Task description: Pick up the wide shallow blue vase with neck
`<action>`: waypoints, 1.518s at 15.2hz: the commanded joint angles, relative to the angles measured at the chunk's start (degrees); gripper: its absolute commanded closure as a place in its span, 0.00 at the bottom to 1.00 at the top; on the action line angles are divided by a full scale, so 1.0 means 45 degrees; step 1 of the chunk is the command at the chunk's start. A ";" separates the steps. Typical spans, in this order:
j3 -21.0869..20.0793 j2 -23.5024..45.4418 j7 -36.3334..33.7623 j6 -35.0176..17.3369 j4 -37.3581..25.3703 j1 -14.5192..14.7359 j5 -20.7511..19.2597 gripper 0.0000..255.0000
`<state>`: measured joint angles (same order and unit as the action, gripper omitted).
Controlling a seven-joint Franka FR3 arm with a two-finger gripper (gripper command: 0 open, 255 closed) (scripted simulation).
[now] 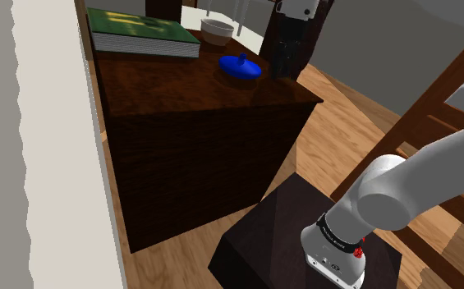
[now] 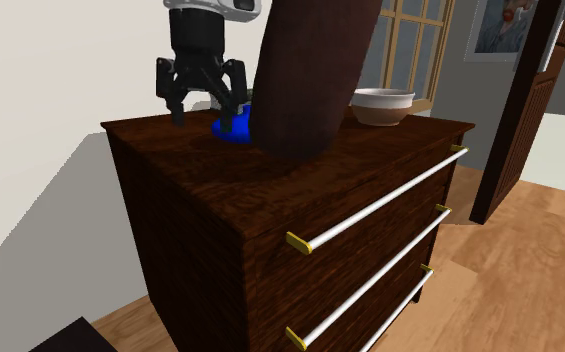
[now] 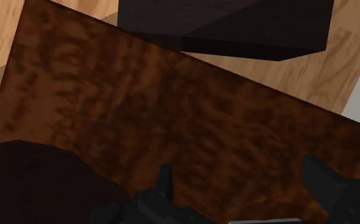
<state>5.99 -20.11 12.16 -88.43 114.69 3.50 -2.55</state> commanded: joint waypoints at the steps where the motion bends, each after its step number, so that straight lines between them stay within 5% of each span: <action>1: 0.0066 0.0822 0.0208 0.0007 -0.1027 0.0078 0.0209 0.00; 12: 0.0316 0.5559 0.1251 0.1321 -0.7977 0.0137 0.1566 0.00; 21: 0.0282 0.5066 0.1294 -0.0156 -0.6011 0.0180 0.1494 0.00; 22: 0.0286 0.5087 0.1301 -0.0149 -0.6039 0.0175 0.1495 1.00; 23: 0.0285 0.5089 0.1298 -0.0143 -0.6046 0.0177 0.1496 1.00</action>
<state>7.27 2.79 18.00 -88.99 87.41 4.29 4.18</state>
